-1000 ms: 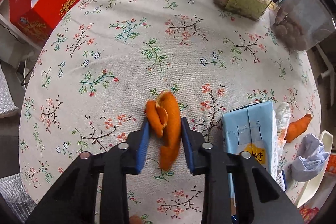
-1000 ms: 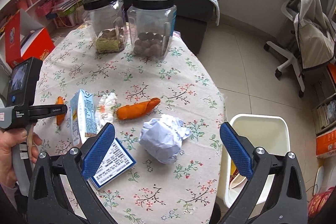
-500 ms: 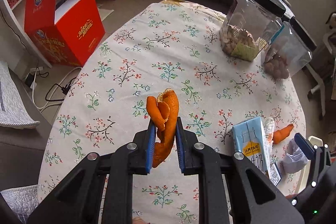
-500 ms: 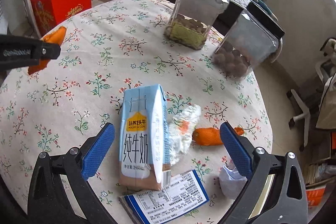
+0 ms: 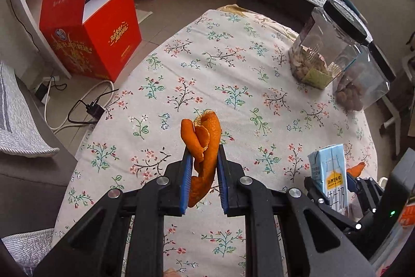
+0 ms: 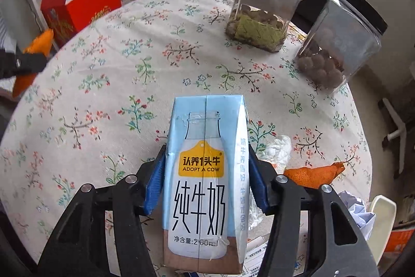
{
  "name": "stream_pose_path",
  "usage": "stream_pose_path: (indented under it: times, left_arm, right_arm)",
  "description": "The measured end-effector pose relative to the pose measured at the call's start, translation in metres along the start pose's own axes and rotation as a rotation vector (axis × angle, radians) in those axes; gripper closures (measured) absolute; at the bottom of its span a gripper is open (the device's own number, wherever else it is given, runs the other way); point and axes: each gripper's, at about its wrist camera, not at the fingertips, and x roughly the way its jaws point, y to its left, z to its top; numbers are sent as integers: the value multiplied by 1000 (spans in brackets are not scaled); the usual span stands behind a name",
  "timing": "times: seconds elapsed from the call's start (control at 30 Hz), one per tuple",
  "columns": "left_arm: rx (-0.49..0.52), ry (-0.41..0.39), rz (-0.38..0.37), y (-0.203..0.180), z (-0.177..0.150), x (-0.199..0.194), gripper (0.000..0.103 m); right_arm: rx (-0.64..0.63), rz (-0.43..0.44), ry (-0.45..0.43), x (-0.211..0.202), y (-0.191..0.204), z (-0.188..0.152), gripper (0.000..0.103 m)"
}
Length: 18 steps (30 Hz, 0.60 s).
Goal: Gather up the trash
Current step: 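Grasp the orange peel with the left gripper while the right gripper grasps the milk carton, then carry the milk carton into the bin and open the right gripper while the left holds the peel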
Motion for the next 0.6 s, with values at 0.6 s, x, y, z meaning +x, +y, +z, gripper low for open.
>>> stream_pose_path:
  times: [0.6]
  left_arm:
    - [27, -78, -56, -36, -5, -27, 85]
  right_arm:
    - [169, 40, -230, -83, -49, 13, 49]
